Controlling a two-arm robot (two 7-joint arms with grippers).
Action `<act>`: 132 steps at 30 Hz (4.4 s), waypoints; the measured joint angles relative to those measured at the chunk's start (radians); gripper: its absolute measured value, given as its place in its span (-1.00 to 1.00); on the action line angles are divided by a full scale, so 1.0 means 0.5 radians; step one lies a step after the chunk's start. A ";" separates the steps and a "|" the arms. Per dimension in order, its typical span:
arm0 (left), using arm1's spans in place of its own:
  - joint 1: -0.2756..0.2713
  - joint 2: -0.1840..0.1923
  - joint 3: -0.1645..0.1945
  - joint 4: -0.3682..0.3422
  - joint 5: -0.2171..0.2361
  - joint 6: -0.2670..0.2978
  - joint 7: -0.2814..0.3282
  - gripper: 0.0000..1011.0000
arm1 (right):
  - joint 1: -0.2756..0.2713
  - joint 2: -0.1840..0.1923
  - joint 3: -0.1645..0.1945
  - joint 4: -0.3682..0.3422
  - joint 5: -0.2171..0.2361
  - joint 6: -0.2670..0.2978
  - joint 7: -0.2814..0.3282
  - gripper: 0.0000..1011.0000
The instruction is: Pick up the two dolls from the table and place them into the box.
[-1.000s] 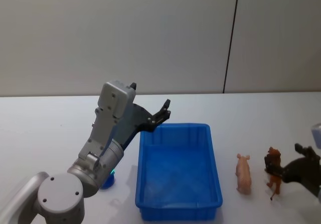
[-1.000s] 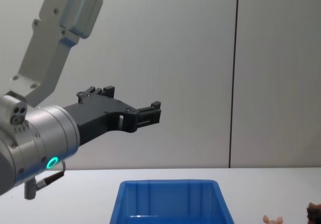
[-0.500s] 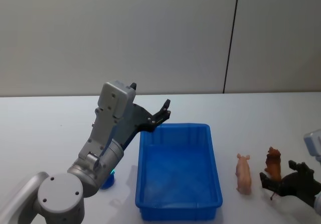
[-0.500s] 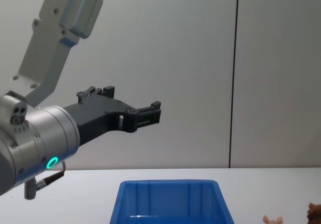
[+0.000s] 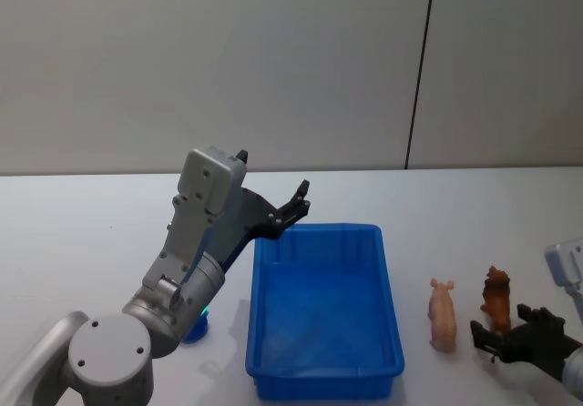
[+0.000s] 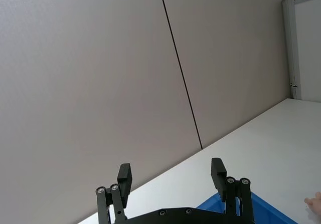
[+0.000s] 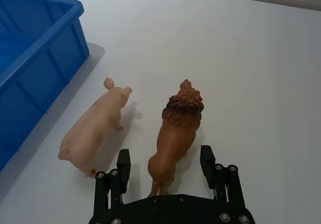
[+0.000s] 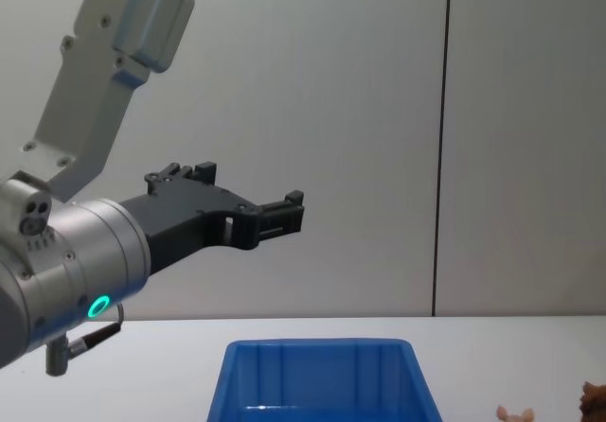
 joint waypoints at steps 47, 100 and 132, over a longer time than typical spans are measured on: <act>0.000 0.000 0.000 0.000 0.000 0.000 0.000 0.98 | 0.031 -0.033 0.001 -0.189 -0.132 -0.431 -0.093 -0.44; 0.000 0.000 0.000 0.000 0.000 0.000 0.000 0.98 | 0.325 -0.249 -0.233 0.085 -0.394 -0.471 0.531 0.83; 0.000 0.000 0.000 0.000 0.000 0.000 0.000 0.98 | -0.019 -0.016 -0.130 -0.033 -0.233 -0.265 0.226 0.98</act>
